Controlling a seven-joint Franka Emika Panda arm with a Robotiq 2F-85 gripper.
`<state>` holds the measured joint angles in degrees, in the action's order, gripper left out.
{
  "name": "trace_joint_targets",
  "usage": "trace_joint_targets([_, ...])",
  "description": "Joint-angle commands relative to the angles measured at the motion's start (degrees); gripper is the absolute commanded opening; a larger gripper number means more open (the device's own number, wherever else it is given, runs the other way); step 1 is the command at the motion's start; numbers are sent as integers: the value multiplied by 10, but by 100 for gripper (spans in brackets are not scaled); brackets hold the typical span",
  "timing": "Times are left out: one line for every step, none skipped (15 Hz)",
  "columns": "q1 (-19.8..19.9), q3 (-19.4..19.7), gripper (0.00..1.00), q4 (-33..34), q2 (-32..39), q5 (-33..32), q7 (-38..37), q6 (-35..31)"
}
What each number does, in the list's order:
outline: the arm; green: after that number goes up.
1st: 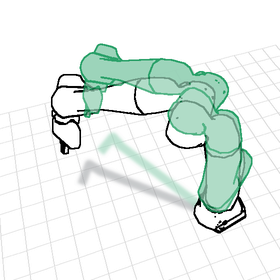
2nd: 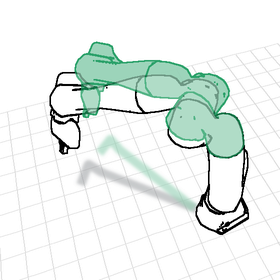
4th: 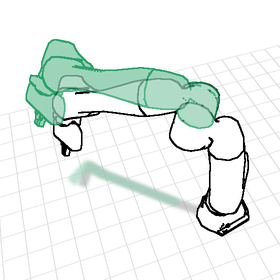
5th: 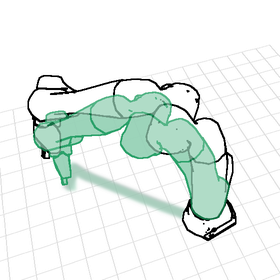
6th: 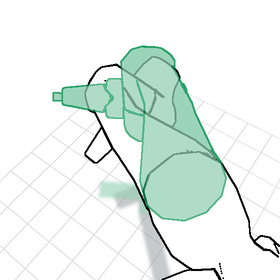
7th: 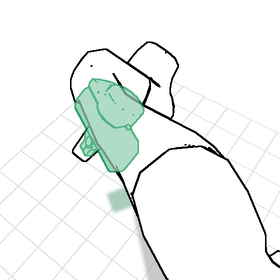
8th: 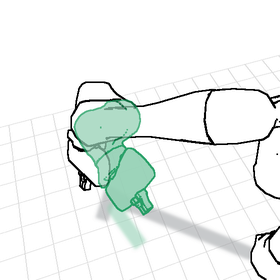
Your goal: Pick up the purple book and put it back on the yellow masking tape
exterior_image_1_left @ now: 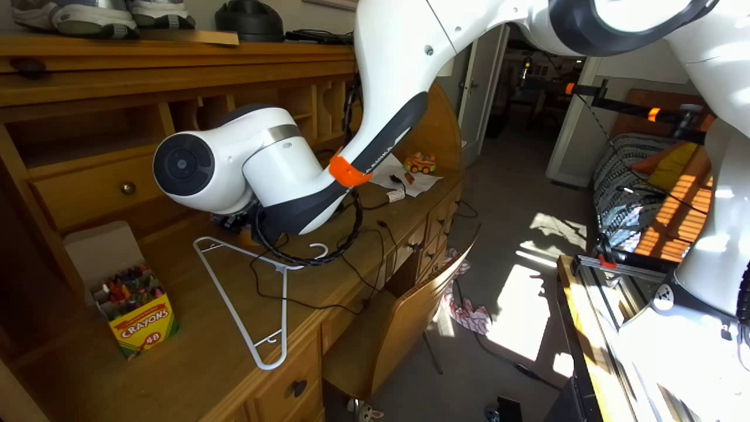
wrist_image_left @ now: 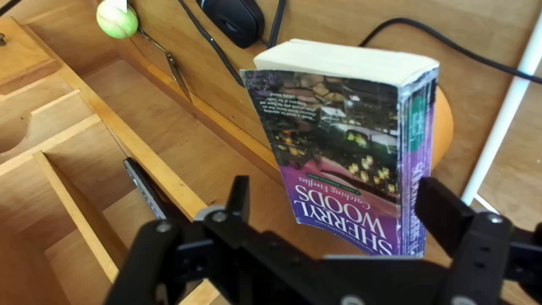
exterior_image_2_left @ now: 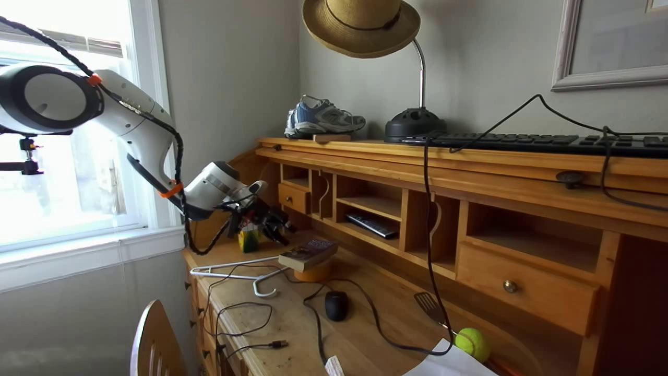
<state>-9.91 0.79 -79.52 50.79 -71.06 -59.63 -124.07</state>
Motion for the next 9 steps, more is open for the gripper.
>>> trace_joint_targets([-17,12,100,70,59,11,14,40])
trace_joint_targets([-19,13,100,83,71,9,12,44])
trace_joint_targets([-20,14,100,97,81,12,17,51])
trace_joint_targets([-21,14,100,110,91,12,19,54])
trace_joint_targets([-21,14,100,122,101,14,23,55])
trace_joint_targets([-20,14,100,135,110,15,27,55])
trace_joint_targets([-22,16,100,148,120,16,28,58])
trace_joint_targets([-22,17,100,160,129,17,31,59])
trace_joint_targets([-22,18,100,173,138,19,35,63])
